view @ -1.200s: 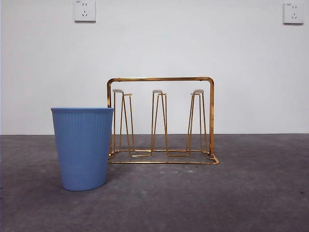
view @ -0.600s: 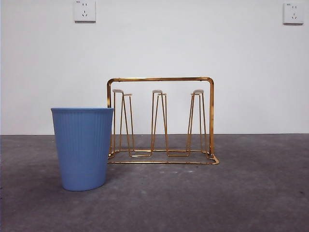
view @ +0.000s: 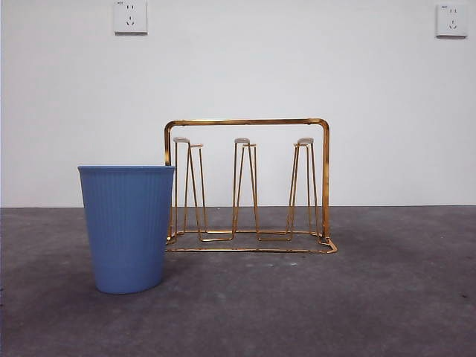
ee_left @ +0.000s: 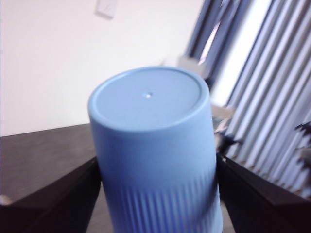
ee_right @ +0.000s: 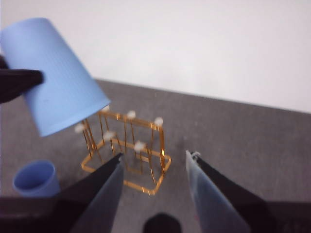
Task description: Pick up cup 1,put cup 1 in the cup rack,pick up cup 2,put cup 2 in the cup rack
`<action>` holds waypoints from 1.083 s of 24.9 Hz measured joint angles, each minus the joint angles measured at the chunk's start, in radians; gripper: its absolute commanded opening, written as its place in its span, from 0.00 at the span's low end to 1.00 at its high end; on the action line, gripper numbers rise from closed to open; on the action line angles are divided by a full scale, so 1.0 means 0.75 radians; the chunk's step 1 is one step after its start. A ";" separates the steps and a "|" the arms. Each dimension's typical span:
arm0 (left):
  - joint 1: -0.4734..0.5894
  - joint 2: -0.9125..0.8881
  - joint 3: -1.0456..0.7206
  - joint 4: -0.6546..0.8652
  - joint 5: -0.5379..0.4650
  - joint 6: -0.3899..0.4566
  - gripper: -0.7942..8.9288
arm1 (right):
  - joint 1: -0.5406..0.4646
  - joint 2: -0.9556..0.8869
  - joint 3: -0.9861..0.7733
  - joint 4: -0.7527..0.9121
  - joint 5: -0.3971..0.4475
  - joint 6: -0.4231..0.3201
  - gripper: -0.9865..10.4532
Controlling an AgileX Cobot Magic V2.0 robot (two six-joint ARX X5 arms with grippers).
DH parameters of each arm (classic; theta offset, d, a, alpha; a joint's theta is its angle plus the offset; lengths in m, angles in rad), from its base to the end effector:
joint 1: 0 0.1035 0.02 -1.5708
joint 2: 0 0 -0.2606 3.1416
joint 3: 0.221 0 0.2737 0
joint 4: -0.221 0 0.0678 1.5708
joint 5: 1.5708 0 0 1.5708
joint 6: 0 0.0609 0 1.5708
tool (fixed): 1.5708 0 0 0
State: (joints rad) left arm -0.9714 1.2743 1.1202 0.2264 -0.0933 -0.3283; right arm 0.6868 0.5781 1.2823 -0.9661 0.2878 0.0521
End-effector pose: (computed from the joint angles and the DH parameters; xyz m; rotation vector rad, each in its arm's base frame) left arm 0.1993 -0.2817 0.3803 -0.3446 0.0804 -0.8811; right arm 0.0793 0.0426 0.4318 -0.0723 0.2431 0.3903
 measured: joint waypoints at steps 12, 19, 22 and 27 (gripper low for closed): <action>0.003 0.185 0.026 -0.052 -0.249 0.220 0.08 | 0.000 -0.001 0.000 -0.200 0.000 0.003 0.28; 0.020 0.366 0.194 -0.110 -0.350 0.280 0.08 | 0.000 -0.001 0.000 -0.229 0.001 0.005 0.28; 0.021 0.423 0.245 -0.112 -0.375 0.288 0.08 | 0.000 -0.001 0.000 -0.234 0.000 0.005 0.28; 0.021 0.498 0.253 -0.113 -0.460 0.287 0.08 | 0.000 -0.001 0.000 -0.238 0.001 0.005 0.28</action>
State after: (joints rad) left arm -0.9558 1.6482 1.3102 0.1417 -0.4385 -0.1127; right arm 0.6868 0.5777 1.2823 -1.1442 0.2882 0.0555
